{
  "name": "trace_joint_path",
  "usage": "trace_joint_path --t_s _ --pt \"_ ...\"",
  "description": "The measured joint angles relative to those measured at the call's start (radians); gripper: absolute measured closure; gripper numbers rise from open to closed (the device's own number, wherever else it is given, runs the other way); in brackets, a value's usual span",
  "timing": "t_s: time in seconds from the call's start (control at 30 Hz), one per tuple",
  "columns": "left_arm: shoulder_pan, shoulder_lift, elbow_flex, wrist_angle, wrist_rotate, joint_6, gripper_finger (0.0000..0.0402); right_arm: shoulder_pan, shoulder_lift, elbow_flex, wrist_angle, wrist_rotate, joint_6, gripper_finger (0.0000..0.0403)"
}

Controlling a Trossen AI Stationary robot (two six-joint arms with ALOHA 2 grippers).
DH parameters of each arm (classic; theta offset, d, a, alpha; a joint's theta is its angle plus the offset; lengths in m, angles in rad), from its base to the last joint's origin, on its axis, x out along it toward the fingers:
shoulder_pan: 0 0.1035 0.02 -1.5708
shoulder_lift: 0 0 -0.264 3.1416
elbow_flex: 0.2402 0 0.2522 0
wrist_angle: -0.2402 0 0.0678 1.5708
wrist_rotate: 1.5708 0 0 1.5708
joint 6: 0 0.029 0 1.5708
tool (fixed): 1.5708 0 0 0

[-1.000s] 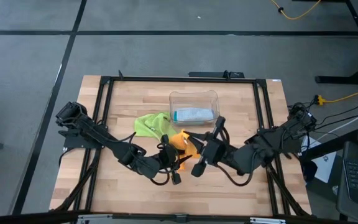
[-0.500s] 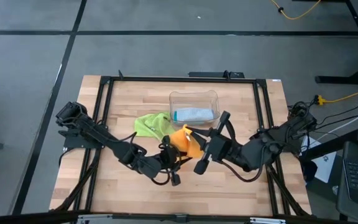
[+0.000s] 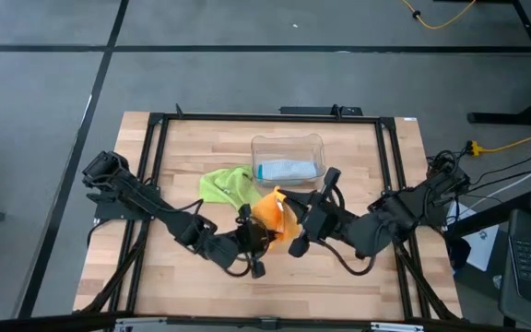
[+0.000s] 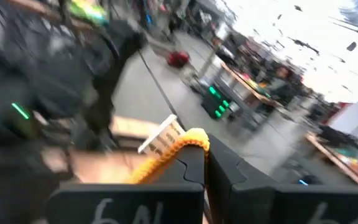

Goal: Fold microfiber towels
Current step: Fold the yellow towel

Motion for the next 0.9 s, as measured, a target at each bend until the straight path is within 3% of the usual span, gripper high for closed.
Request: trace_joint_path --t_s 0.1,0.2,0.37,0.47,0.7,0.9 --pt "-0.049 -0.014 0.000 -0.005 0.000 0.030 0.0401 0.016 0.000 0.000 -0.172 0.079 0.038 0.0402" --pt "-0.102 -0.047 0.000 -0.044 -0.039 0.053 0.0401 0.049 0.000 0.000 -0.378 0.091 0.144 0.0402" --pt "-0.161 -0.139 0.000 -0.118 -0.195 0.054 0.0401 0.106 0.000 0.000 -0.619 -0.033 0.417 0.0402" --pt "-0.155 -0.192 0.000 -0.192 -0.213 0.016 0.0401 0.128 0.000 0.000 -0.731 -0.154 0.549 0.0402" --pt "-0.066 -0.242 0.000 -0.422 -0.117 -0.175 0.0401 0.136 0.000 0.000 -1.044 -0.442 0.911 0.0402" --pt "0.009 -0.242 0.000 -0.416 0.026 -0.182 0.0401 0.135 0.000 -0.002 -1.159 -0.534 1.072 0.0402"
